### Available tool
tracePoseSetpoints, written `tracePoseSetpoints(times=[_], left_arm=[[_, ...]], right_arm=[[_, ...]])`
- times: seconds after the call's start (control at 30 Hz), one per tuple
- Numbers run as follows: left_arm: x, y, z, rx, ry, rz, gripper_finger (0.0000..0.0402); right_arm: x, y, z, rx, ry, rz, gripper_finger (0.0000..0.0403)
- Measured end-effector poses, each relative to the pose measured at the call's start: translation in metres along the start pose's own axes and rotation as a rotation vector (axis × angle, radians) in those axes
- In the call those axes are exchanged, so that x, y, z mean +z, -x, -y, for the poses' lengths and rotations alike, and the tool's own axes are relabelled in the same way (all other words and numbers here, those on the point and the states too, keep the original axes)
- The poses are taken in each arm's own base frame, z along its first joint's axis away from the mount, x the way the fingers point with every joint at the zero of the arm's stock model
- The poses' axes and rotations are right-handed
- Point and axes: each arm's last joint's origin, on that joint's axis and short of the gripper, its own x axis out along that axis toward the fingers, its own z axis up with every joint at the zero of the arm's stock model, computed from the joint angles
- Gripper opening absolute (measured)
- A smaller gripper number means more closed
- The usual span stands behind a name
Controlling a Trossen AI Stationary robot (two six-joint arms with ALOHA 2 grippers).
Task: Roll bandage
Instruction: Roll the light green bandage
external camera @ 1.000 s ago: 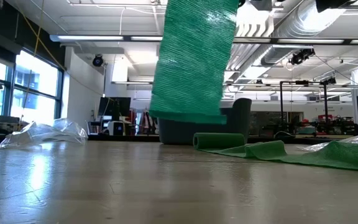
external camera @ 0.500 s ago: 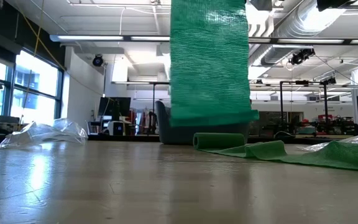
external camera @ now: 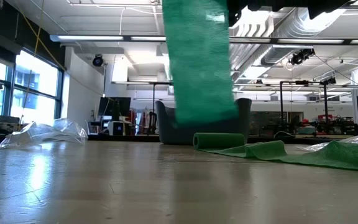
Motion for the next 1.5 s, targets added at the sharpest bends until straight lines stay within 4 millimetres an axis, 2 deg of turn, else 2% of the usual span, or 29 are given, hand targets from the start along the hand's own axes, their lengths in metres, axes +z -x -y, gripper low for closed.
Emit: tracePoseSetpoints(times=[0.13, 0.23, 0.37, 0.53, 0.73, 0.87, 0.97, 1.03, 1.07, 1.27, 1.37, 1.5], left_arm=[[0.003, 0.003, 0.003, -0.045, 0.032, 0.042, 0.0003], [0.005, 0.005, 0.004, -0.071, 0.054, 0.069, 0.0003], [0.008, 0.007, 0.005, -0.088, 0.073, 0.095, 0.0003], [0.011, 0.007, 0.002, -0.084, 0.096, 0.139, 0.0003], [0.013, 0.005, -0.002, -0.060, 0.111, 0.156, 0.0003], [0.012, 0.003, -0.003, -0.052, 0.105, 0.152, 0.0003], [0.011, 0.002, -0.005, -0.013, 0.079, 0.132, 0.0003], [0.009, 0.001, -0.008, 0.047, 0.033, 0.071, 0.0003], [0.007, 0.000, -0.010, 0.087, -0.002, 0.026, 0.0003], [-0.003, -0.006, -0.030, 0.243, -0.171, -0.170, 0.0003], [-0.015, -0.009, -0.042, 0.273, -0.227, -0.238, 0.0003], [-0.030, -0.006, -0.056, 0.293, -0.204, -0.274, 0.0003]], right_arm=[[-0.002, 0.000, 0.005, -0.019, 0.030, -0.015, 0.0134], [-0.003, 0.001, 0.009, -0.101, 0.022, -0.033, 0.0167], [-0.006, 0.001, 0.014, -0.124, 0.020, -0.065, 0.0197], [-0.005, -0.003, 0.010, 0.032, 0.038, -0.005, 0.0206], [-0.006, -0.017, 0.001, 0.035, 0.064, 0.124, 0.0204], [-0.007, -0.021, -0.001, -0.028, 0.081, 0.160, 0.0166], [-0.010, -0.023, 0.001, -0.018, 0.039, 0.137, 0.0092], [-0.014, -0.024, 0.000, 0.008, 0.018, 0.104, 0.0032], [-0.017, -0.024, -0.002, 0.019, 0.016, 0.080, 0.0017], [-0.019, -0.024, -0.014, 0.117, 0.002, 0.055, 0.0004], [-0.012, -0.022, -0.015, 0.142, 0.013, 0.106, 0.0004], [0.005, -0.011, -0.012, 0.180, 0.023, 0.177, 0.0001]])
